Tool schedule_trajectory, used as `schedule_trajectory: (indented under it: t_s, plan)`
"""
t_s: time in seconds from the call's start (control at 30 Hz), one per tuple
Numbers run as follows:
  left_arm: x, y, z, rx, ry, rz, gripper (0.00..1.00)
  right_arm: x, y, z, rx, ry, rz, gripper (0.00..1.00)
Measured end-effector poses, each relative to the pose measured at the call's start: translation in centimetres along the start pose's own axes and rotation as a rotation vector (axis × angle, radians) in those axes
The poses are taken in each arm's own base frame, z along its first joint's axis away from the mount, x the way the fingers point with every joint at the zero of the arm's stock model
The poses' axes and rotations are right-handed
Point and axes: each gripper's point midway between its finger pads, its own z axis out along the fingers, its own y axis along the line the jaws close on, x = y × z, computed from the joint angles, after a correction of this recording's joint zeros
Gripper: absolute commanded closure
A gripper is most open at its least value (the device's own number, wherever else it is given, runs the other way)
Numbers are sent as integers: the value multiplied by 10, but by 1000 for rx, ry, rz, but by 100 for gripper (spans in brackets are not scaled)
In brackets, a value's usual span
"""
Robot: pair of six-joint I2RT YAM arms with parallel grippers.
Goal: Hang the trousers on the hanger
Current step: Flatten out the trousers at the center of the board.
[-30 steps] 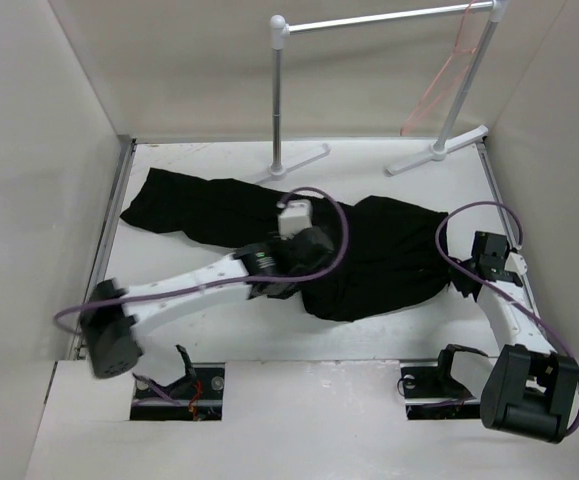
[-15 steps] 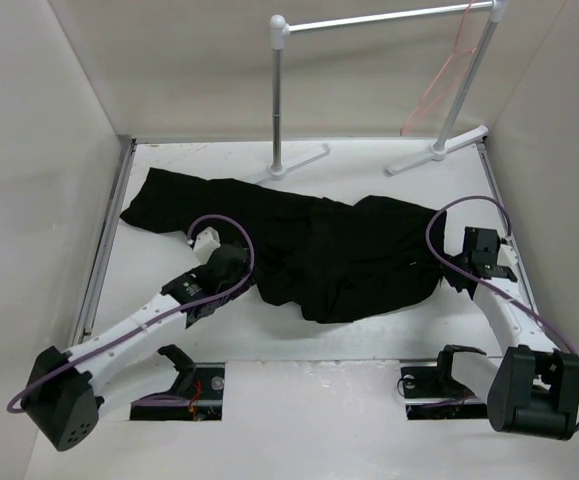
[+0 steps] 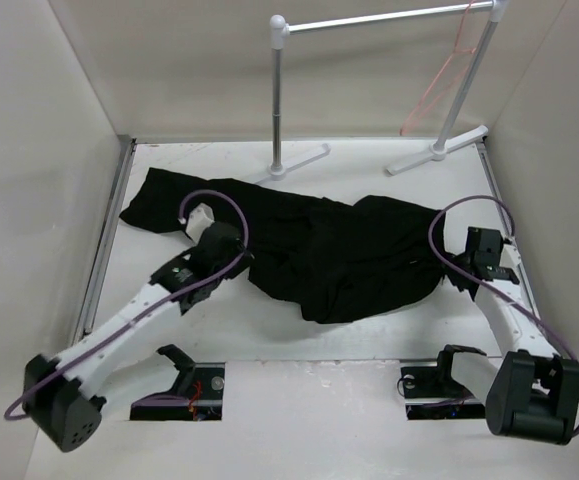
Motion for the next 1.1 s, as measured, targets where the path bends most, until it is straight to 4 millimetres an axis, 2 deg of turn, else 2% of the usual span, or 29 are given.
schedule_trajectory:
  t_s: [0.1,0.13,0.2,0.27,0.33,0.43,0.47,0.53,0.6,0.7,0.73,0.8,0.83,0.93,1.03,1.1]
  plan:
    - [-55,-37,-63,51,-138,32,97,-11,-4,-2,3,-29,39,99]
    - [-76,-42,-86,49,-195,39,97,-14,-4,-3,1,-36,48,99]
    - [-108,-33,-121,-21,-305,64,97,-18,-3,-6,-9,-48,60,99]
    - [-127,-4,-143,-137,-392,106,92,-19,0,-11,-32,-55,67,99]
    - [-133,29,-151,-262,-444,153,82,-19,4,-17,-64,-59,73,99]
    - [-122,90,-143,-451,-449,190,62,-10,0,-20,-90,-47,68,99]
    - [-115,112,-140,-514,-436,188,59,-3,-4,-21,-89,-34,63,99]
    - [-106,148,-145,-594,-427,134,47,8,-14,-21,-81,-9,52,99]
    - [-108,169,-164,-606,-480,36,33,21,-22,-23,-77,10,33,99]
    - [-118,179,-187,-598,-565,-43,28,34,-20,-30,-94,41,-6,98]
    - [-120,176,-186,-605,-563,-34,27,36,-19,-30,-94,48,-13,98]
    - [-122,167,-171,-626,-519,16,30,35,-18,-30,-78,57,-17,98]
    - [-123,162,-159,-639,-494,41,33,34,-17,-29,-69,60,-16,98]
    - [-121,158,-121,-677,-426,96,34,25,-7,-34,-83,47,-12,98]
    - [-123,175,-93,-734,-382,50,33,15,3,-41,-116,17,-8,99]
    - [-133,192,-82,-772,-383,-38,33,11,2,-46,-127,-3,-6,99]
